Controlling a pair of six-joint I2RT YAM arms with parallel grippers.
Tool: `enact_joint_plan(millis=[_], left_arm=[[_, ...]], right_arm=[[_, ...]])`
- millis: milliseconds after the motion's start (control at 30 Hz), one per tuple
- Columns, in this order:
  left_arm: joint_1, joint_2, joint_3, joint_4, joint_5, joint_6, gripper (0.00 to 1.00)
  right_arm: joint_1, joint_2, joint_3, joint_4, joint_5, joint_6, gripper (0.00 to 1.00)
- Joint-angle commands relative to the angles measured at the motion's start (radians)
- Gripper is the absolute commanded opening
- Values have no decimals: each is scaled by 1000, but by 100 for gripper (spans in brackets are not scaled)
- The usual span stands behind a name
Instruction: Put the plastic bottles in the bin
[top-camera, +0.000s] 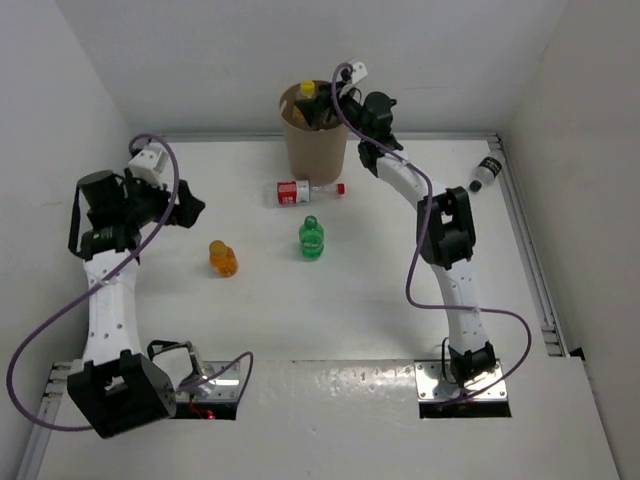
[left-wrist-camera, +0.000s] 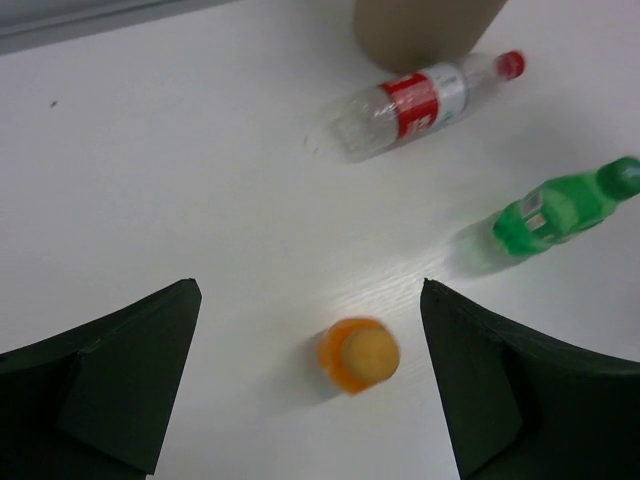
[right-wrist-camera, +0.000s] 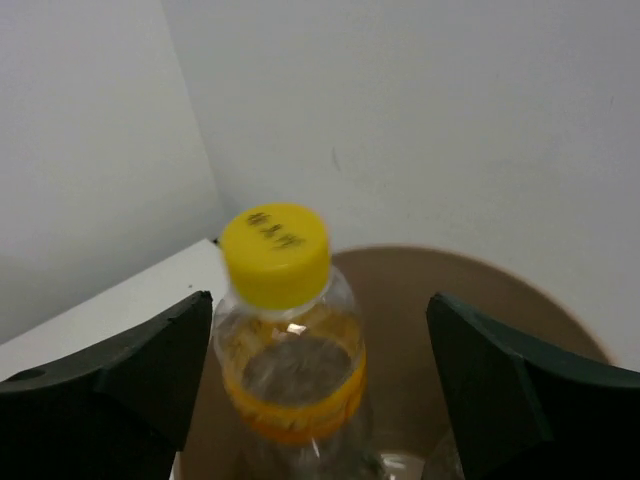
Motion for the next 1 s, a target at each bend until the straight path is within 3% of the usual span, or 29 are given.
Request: enact_joint_plan(millis=[0, 133, 267, 367, 533, 667, 767, 967], left_arm=[[101, -89, 37, -258, 52, 325, 99], [167, -121, -18, -583, 94, 696, 99], [218, -108, -69, -778, 161, 1032, 99], [218, -72, -142, -794, 174, 1172, 99], [142, 12, -224, -622, 156, 1160, 99], [74, 128, -256, -391, 147, 1026, 99], [40, 176, -280, -207, 113, 914, 99], [-21, 293, -302, -16, 64, 807, 99]], right_arm=[[-16, -134, -66, 78, 15, -3, 88], [-18, -191, -123, 39, -3, -50, 93], [-30, -280, -181, 17, -16, -61, 93], [-58, -375, -290, 12, -25, -44, 93], [-134, -562, -495, -30, -86, -3, 94], [-238, -766, -715, -110, -134, -1, 94], [-311, -877, -802, -159, -157, -19, 94], [-433, -1029, -934, -242, -189, -26, 94]])
